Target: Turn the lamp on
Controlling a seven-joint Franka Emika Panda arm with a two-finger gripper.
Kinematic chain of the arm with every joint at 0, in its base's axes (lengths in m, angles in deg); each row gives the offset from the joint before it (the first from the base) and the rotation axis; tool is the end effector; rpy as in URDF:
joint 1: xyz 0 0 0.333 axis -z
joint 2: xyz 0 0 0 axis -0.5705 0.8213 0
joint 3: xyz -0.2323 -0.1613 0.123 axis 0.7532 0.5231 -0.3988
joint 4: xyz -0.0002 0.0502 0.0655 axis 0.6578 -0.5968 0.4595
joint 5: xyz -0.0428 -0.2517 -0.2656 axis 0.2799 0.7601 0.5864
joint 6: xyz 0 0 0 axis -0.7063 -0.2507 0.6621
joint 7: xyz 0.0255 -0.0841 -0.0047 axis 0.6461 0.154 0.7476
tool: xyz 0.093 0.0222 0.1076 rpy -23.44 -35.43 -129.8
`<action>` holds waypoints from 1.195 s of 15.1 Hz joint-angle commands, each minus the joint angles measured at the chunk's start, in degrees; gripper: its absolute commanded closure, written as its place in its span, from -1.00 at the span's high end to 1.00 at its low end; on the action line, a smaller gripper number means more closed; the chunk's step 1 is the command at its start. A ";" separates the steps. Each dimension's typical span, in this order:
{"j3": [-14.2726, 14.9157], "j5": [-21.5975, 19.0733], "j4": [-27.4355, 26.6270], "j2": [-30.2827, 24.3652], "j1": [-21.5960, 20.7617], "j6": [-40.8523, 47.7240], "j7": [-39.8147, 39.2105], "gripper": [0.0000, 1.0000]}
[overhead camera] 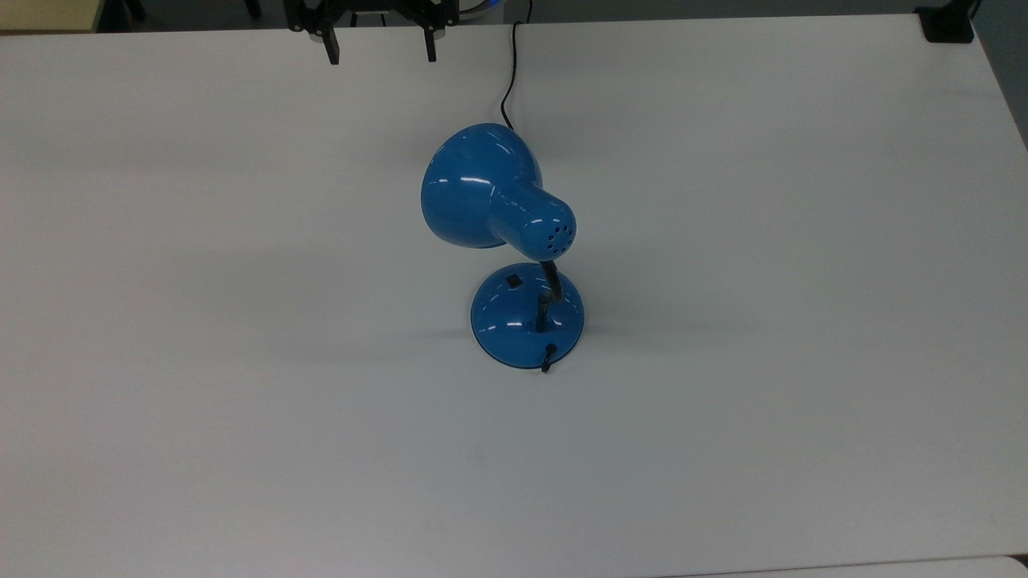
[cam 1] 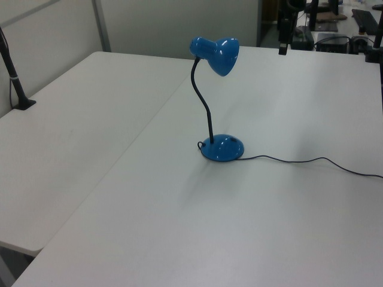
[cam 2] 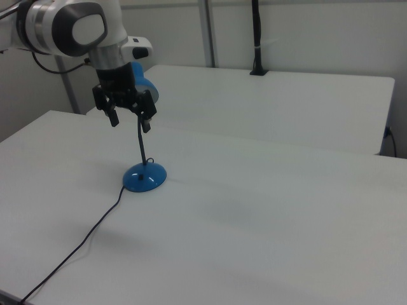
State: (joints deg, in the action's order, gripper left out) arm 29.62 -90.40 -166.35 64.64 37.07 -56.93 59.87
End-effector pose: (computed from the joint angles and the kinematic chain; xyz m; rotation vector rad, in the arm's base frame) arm 0.5338 -0.0148 0.5462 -3.1251 -0.0964 -0.0841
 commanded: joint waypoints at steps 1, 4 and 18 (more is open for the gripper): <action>0.89 1.19 0.00 -0.25 -1.24 1.16 1.03 1.00; 0.89 1.19 0.00 -0.25 -1.24 1.16 1.03 1.00; 0.63 1.11 -1.84 -0.16 -0.88 1.77 -15.60 1.00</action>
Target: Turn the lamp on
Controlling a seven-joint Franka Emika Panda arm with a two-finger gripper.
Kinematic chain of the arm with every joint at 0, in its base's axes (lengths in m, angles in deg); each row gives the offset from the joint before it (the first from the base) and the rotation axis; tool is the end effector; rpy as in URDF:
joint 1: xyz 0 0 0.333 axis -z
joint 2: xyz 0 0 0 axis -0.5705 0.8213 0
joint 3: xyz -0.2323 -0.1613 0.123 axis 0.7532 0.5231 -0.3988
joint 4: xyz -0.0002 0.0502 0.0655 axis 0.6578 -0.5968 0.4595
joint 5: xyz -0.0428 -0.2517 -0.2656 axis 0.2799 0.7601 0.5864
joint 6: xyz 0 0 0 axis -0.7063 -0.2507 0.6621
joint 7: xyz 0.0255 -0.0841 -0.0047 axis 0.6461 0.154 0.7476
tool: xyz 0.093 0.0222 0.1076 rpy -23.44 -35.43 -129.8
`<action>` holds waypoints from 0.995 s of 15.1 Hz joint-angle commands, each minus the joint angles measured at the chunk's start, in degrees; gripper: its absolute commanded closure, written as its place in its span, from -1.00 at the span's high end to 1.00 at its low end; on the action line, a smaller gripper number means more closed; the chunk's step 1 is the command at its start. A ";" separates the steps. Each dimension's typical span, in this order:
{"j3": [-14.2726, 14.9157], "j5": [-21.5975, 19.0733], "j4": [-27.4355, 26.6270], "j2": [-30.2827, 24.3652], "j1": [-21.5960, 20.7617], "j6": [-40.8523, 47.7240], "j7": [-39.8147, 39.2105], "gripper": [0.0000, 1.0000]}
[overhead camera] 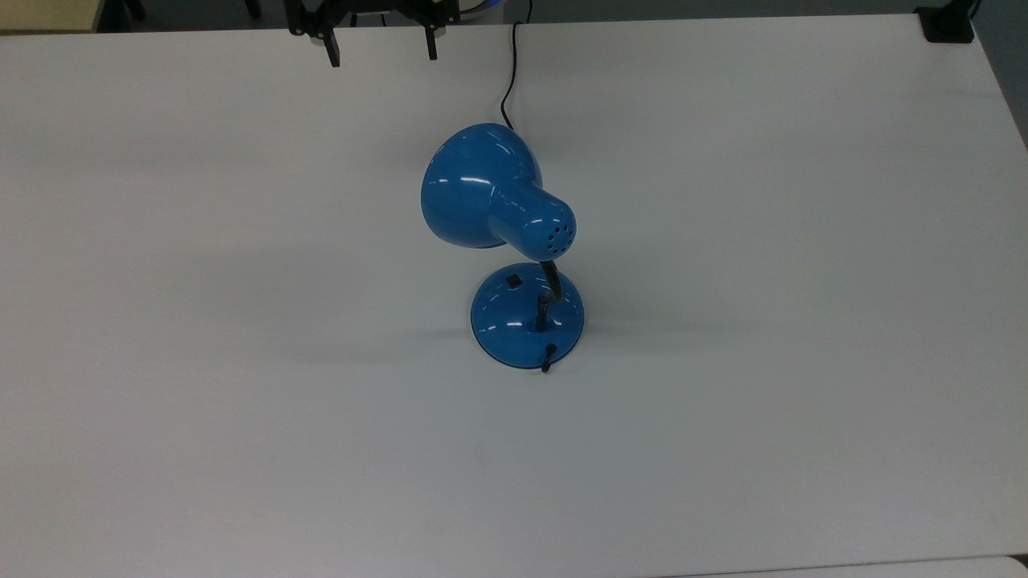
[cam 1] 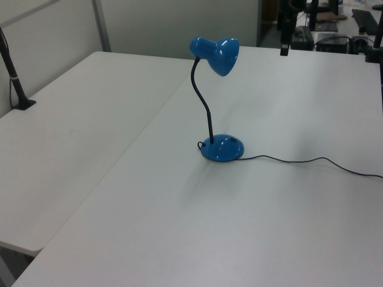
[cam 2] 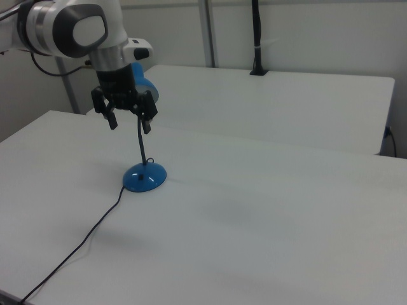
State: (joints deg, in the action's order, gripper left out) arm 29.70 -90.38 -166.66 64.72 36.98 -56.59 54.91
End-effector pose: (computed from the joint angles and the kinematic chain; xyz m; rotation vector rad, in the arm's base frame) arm 0.5328 -0.0147 0.5424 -3.1197 -0.2320 -0.0651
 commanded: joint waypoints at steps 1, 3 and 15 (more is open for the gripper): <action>0.46 1.52 -1.53 -0.24 -0.79 2.31 -14.10 1.00; -0.42 3.89 -1.71 0.46 -0.88 3.20 -15.37 1.00; -5.33 -5.33 -10.49 8.80 -1.67 -25.86 -9.05 -1.00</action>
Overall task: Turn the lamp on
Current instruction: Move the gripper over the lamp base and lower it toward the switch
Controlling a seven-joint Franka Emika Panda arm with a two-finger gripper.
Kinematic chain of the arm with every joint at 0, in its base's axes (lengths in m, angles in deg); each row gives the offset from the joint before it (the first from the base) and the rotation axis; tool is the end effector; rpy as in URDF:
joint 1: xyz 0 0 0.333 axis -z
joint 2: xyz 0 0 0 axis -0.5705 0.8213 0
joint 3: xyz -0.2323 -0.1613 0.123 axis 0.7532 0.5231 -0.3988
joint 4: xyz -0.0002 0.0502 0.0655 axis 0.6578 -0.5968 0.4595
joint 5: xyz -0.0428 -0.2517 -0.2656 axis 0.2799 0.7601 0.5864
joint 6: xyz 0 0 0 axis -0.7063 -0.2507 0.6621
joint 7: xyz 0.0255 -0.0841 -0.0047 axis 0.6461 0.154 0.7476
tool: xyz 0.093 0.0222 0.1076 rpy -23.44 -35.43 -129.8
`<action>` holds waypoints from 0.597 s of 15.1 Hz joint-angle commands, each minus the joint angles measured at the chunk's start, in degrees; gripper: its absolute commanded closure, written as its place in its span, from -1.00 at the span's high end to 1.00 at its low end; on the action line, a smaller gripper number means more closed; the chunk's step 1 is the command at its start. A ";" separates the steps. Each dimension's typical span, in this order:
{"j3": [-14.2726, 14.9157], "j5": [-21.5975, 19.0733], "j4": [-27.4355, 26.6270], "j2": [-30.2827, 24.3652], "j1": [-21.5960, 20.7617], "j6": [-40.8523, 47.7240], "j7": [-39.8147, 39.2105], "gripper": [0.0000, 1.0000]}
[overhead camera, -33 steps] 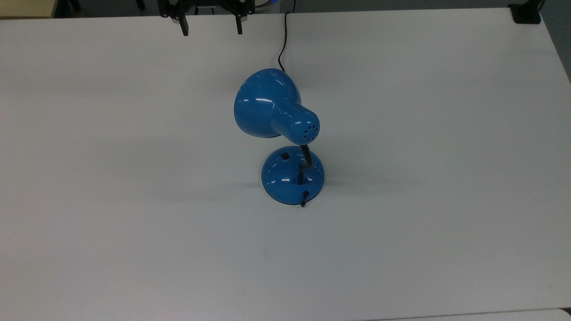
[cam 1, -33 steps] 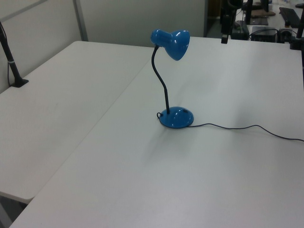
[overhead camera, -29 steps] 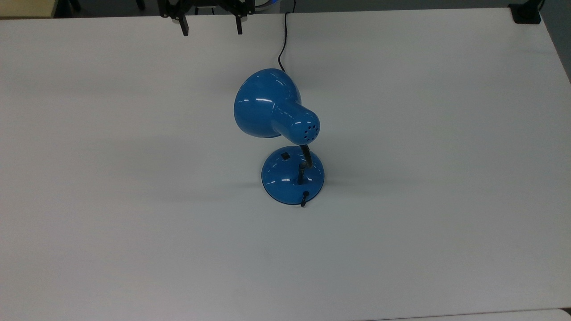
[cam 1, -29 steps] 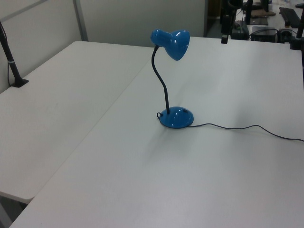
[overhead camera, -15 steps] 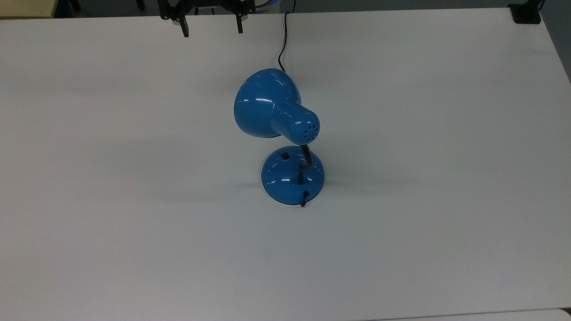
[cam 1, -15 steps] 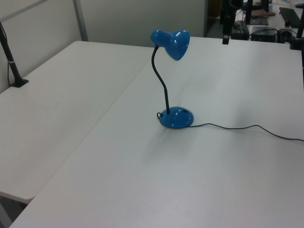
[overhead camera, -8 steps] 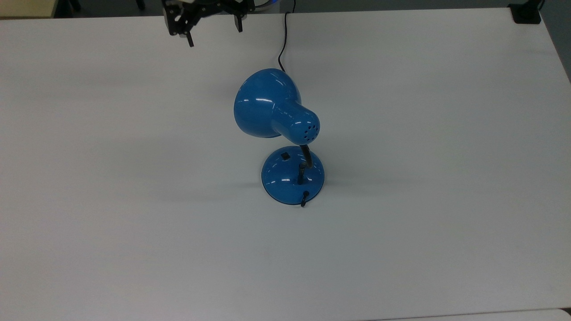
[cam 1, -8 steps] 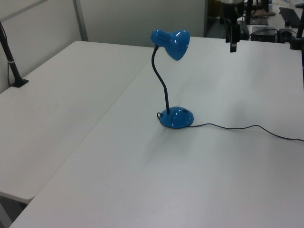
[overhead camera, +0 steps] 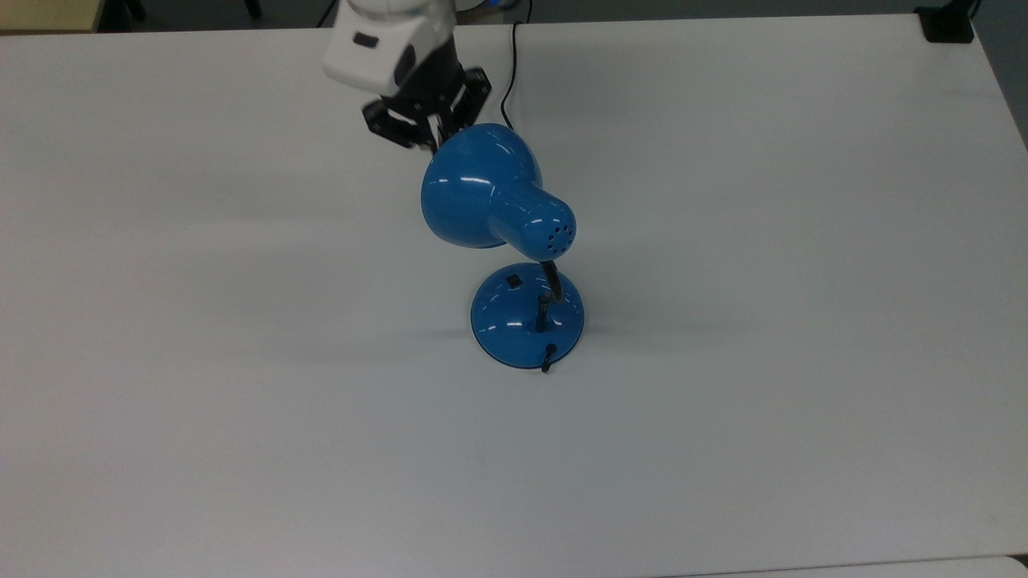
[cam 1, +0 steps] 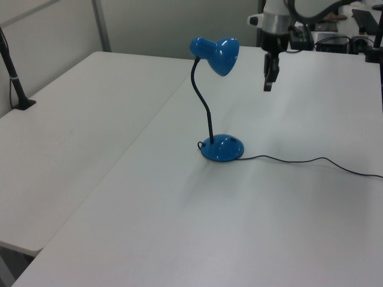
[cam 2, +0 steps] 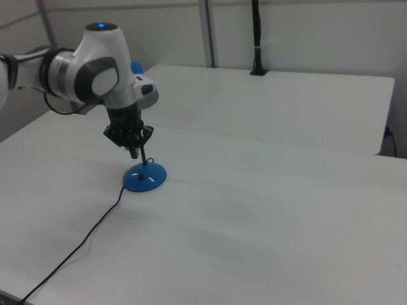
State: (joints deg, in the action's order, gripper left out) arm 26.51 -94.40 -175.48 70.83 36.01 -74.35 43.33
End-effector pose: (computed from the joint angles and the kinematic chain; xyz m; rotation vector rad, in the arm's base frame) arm 0.5694 0.0303 0.4424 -3.0118 -0.5934 -0.1576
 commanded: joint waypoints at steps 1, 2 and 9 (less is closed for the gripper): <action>-3.19 -1.32 -1.94 4.01 -0.61 -10.84 4.02 -1.00; -3.99 -1.32 -2.03 5.33 -0.52 -13.04 5.16 -1.00; -5.40 -0.53 -1.68 13.24 -1.93 -24.03 9.47 -1.00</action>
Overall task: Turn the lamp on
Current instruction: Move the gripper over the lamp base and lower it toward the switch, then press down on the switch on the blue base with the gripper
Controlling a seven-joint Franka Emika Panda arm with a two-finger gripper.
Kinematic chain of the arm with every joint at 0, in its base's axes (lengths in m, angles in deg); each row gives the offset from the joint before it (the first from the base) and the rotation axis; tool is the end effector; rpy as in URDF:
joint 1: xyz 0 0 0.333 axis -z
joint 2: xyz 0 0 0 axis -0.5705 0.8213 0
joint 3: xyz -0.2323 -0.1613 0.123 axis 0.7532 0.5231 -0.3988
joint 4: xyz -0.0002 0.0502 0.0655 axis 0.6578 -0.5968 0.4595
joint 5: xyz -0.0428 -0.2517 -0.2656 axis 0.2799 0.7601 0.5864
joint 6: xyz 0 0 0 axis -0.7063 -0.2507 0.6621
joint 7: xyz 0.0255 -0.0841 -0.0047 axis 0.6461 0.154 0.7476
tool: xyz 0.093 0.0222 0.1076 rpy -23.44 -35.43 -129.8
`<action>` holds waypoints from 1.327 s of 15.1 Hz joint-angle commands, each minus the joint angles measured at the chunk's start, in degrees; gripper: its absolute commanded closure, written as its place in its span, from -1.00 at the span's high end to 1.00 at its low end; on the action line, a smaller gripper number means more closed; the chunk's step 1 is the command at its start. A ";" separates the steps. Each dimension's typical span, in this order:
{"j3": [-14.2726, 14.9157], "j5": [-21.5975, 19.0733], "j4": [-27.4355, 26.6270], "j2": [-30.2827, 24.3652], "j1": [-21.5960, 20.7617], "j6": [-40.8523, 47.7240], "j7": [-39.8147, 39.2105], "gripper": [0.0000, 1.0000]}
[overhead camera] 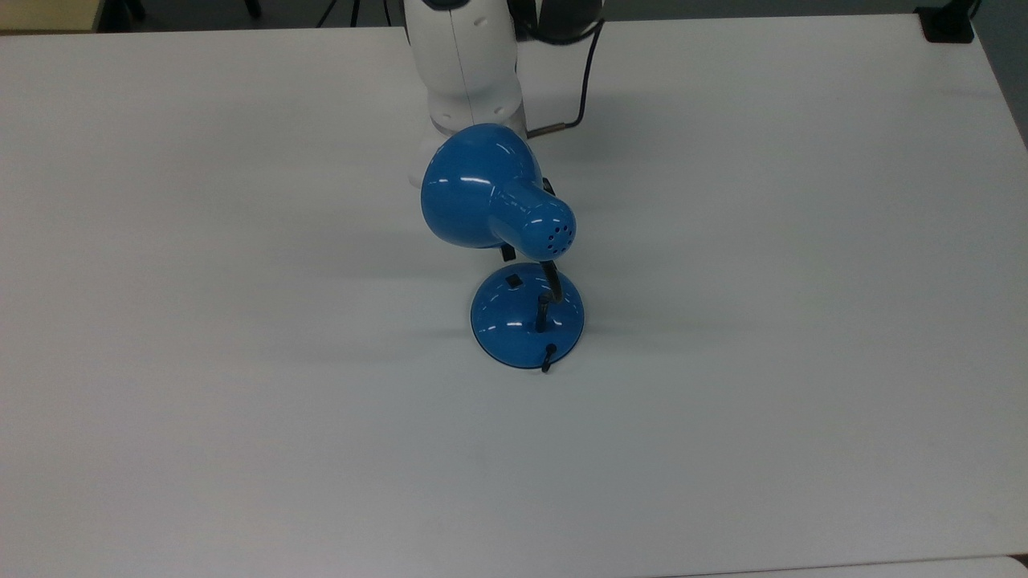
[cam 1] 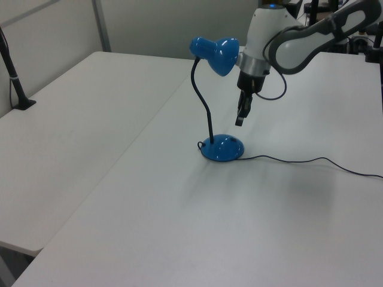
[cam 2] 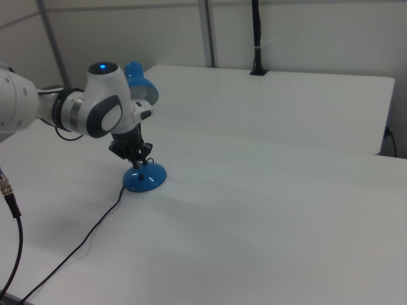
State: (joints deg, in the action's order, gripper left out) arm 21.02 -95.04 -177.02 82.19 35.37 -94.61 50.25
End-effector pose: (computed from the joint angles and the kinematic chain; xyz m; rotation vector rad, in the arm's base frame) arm 0.6155 0.0904 0.3517 -2.9763 -0.5052 -0.3433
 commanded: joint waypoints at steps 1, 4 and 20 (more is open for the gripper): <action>0.09 0.29 0.03 2.32 -1.37 -4.05 2.74 -1.00; 0.09 0.64 0.03 2.59 -1.37 -4.05 2.92 -1.00; 0.09 2.31 0.73 6.28 -1.64 -7.04 5.73 -1.00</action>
State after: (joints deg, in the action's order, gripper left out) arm 20.99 -94.00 -176.73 86.87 34.40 -98.85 53.99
